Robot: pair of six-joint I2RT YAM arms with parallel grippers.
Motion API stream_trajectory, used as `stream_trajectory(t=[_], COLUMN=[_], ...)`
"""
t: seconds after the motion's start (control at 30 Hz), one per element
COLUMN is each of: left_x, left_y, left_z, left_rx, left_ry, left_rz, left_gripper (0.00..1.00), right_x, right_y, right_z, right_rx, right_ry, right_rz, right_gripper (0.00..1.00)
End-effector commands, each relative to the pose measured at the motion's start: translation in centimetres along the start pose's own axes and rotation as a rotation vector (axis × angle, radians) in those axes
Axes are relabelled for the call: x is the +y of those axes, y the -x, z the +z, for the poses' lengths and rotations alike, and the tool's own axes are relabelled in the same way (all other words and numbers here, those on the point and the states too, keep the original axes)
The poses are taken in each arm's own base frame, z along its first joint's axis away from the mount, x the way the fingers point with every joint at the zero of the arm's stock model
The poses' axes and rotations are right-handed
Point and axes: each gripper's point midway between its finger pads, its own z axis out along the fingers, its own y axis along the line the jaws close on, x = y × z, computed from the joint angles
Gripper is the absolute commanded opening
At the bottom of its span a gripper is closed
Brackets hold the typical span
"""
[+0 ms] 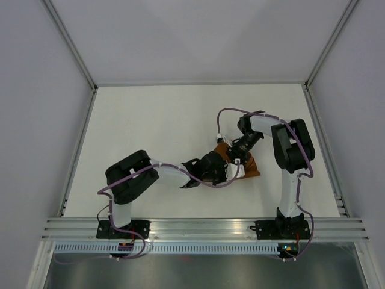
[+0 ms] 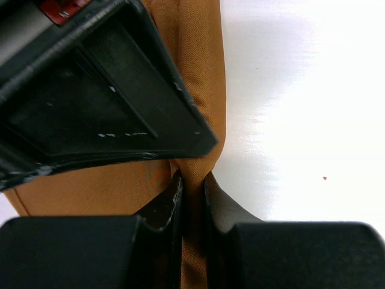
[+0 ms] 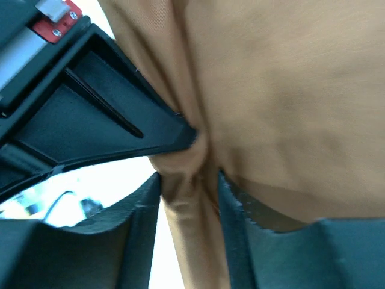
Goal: Fold the napkin, place the utensils inside, and roll it up
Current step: Roll the napkin with the utensil
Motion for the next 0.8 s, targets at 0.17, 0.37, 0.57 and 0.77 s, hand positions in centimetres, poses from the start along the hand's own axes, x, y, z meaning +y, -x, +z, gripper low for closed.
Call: stream_trajectory(t=[0.17,0.37,0.57,0.77], left_x=[-5.2,-4.4,-3.9,-3.1], left_y=[-4.4,-4.1,-4.2,-4.3], left_z=[-0.4,-0.6,-0.8,-1.1], left_rx=[0.156,0.149,0.183,0.176], left_ry=[-0.289,-0.381,-0.465,-0.534], left_rz=[-0.259,-0.433,-0.576,-0.705], left_gripper=[0.02,0.02,0.02,0.02], right_x=[-2.4,-2.3,-1.6,0.7], right_y=[5.6,6.7,5.6,3.7], right_z=[-5.9,-10.3,-13.3,-12.4], right_rx=[-0.250,-0.411,-0.495,-0.484], right_ry=[-0.293,-0.430,-0.530,-0.597], right_rz=[-0.180,-0.174,-0.195,-0.332], right_gripper=[0.55,0.56,0.55,0.59])
